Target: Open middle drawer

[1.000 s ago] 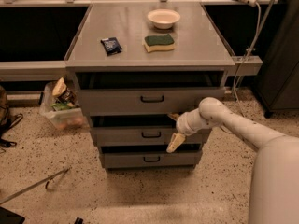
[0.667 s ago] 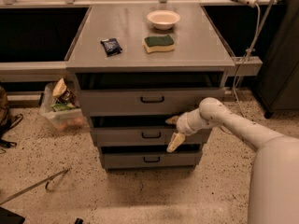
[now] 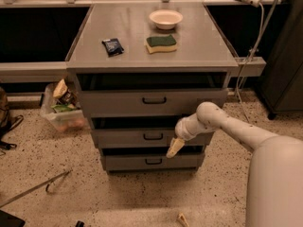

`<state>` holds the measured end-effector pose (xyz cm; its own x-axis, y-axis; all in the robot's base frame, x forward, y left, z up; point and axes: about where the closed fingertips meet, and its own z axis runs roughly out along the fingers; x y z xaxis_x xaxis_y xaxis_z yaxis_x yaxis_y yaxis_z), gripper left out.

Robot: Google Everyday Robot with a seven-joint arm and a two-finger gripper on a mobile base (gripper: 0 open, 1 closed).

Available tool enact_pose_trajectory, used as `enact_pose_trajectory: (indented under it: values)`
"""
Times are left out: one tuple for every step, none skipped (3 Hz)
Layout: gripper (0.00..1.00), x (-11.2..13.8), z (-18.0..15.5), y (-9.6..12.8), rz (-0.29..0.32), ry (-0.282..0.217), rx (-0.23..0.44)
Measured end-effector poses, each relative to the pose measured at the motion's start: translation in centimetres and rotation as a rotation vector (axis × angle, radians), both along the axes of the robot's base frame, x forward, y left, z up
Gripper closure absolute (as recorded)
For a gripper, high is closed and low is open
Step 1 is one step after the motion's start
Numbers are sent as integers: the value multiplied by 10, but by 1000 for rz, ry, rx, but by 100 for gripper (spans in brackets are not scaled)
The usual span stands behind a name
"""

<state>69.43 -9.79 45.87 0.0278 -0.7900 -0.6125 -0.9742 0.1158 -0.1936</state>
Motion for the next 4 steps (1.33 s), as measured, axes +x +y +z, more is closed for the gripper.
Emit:
enact_pose_trajectory:
  values:
    - [0, -3, 13, -6, -16, 67, 45]
    - [0, -15, 83, -42, -161, 102, 143]
    - [0, -57, 168, -89, -377, 82, 244]
    - [0, -112, 230, -141, -559, 39, 295]
